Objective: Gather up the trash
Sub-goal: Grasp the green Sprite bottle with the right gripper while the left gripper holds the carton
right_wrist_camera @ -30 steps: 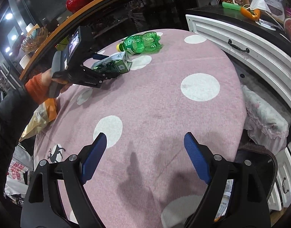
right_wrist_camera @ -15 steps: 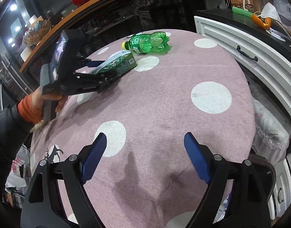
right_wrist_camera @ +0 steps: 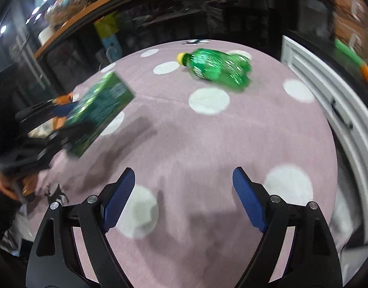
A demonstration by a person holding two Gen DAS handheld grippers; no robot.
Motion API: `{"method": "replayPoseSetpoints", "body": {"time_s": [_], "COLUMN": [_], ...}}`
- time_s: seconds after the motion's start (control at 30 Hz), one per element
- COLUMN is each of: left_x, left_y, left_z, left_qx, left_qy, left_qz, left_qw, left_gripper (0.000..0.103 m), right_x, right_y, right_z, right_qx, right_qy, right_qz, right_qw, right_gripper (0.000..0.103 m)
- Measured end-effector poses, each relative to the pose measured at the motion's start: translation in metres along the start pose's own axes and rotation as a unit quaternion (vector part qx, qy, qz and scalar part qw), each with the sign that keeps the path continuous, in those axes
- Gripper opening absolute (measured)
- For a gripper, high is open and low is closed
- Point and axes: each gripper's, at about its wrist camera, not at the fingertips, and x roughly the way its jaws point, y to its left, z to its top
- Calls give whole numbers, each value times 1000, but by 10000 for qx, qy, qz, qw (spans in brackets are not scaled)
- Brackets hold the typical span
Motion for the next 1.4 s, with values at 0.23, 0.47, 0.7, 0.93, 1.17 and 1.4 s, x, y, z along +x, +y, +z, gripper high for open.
{"method": "replayPoseSetpoints", "body": {"time_s": [0.23, 0.47, 0.7, 0.93, 1.17, 1.4], "left_x": [-3, 4, 4, 2, 1, 5], "left_y": [-7, 26, 37, 33, 37, 35], "left_z": [-5, -11, -18, -24, -25, -25], "left_qx": [7, -601, -656, -688, -793, -805], "left_qy": [-357, -340, -365, -356, -406, -359], "left_qz": [267, 128, 246, 64, 4, 11], "left_qw": [9990, 9975, 9969, 9970, 9960, 9961], "left_gripper": [54, 54, 54, 54, 54, 54], "right_x": [35, 103, 156, 178, 159, 111], "right_y": [7, 1, -4, -17, -16, -3], "right_z": [85, 160, 192, 190, 173, 138], "right_qx": [-1128, -2057, -2640, -2591, -1986, -1378], "right_qy": [325, 914, 1463, 1807, 1549, 958], "right_qz": [-272, -1112, -1168, -1033, -826, -569], "right_qw": [9927, 9680, 9462, 9432, 9642, 9842], "right_gripper": [83, 83, 83, 69, 66, 66]}}
